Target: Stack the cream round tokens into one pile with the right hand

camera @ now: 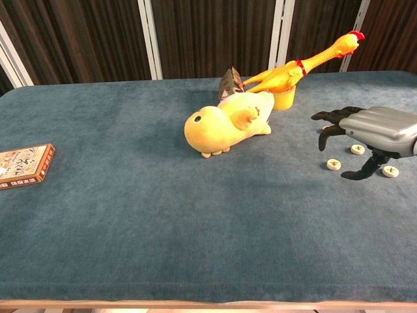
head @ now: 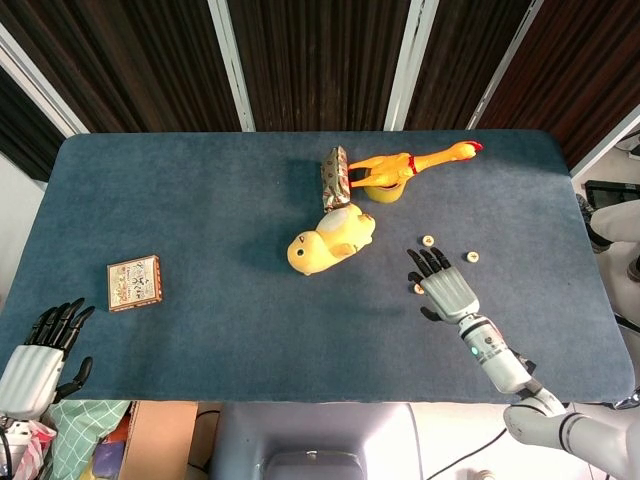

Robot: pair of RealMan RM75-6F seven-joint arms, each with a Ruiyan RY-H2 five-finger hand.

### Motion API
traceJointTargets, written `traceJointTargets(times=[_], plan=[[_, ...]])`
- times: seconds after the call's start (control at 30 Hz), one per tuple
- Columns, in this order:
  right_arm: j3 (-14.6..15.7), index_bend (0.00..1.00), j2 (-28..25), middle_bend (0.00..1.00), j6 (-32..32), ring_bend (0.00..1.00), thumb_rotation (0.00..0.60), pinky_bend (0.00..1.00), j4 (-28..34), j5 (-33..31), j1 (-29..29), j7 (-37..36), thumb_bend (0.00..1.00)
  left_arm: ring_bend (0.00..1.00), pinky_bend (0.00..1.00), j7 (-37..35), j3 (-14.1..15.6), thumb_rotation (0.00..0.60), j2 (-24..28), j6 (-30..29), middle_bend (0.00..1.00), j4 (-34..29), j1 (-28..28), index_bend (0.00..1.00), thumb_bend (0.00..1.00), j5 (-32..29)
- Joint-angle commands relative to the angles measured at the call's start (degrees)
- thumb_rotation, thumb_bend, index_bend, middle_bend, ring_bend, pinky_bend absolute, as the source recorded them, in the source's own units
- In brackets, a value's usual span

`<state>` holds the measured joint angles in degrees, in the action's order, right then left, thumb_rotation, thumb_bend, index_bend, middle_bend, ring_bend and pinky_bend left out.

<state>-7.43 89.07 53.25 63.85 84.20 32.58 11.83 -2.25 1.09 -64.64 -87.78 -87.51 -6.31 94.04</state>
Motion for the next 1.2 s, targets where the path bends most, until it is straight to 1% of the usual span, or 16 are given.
traceJointTargets(times=[0.03, 0.2, 0.33, 0.73, 1.0, 1.2], plan=[[0.0, 0.48, 1.7, 0.01, -1.3, 0.00, 0.600, 0.00, -2.3, -1.0, 1.3, 0.4, 0.42, 0.00, 0.09, -0.2, 0.0, 0.600, 0.2, -0.1, 0.00, 0.0, 0.2, 0.00, 0.45, -0.2], [0.1, 0.52, 2.9, 0.03, -2.3, 0.00, 0.600, 0.00, -4.8, -2.3, 2.1, 0.2, 0.52, 0.00, 0.09, -0.7, 0.1, 0.600, 0.4, -0.5, 0.00, -0.1, 0.5, 0.00, 0.45, -0.1], [0.2, 0.52, 3.2, 0.03, -2.7, 0.00, 0.600, 0.00, -5.5, -3.0, 2.5, -0.2, 0.52, 0.00, 0.09, -0.6, 0.1, 0.600, 0.4, -0.4, 0.00, -0.2, 0.4, 0.00, 0.45, -0.1], [0.7, 0.51, 3.4, 0.03, -3.9, 0.00, 0.600, 0.00, -6.7, -6.0, 2.7, 1.8, 0.52, 0.00, 0.09, -0.6, 0.0, 0.600, 0.3, 0.0, 0.00, -0.3, 0.3, 0.00, 0.45, -0.1], [0.7, 0.52, 4.2, 0.03, -3.8, 0.00, 0.600, 0.00, -7.4, -6.9, 3.1, 2.1, 0.52, 0.00, 0.09, -0.5, 0.0, 0.600, 0.4, 0.2, 0.00, -0.4, 0.2, 0.00, 0.45, -0.2], [0.9, 0.53, 4.7, 0.03, -3.9, 0.00, 0.600, 0.00, -7.9, -7.5, 3.3, 2.7, 0.50, 0.00, 0.09, -0.9, -0.2, 0.600, 0.4, 0.1, 0.00, -0.4, 0.3, 0.00, 0.45, -0.5]])
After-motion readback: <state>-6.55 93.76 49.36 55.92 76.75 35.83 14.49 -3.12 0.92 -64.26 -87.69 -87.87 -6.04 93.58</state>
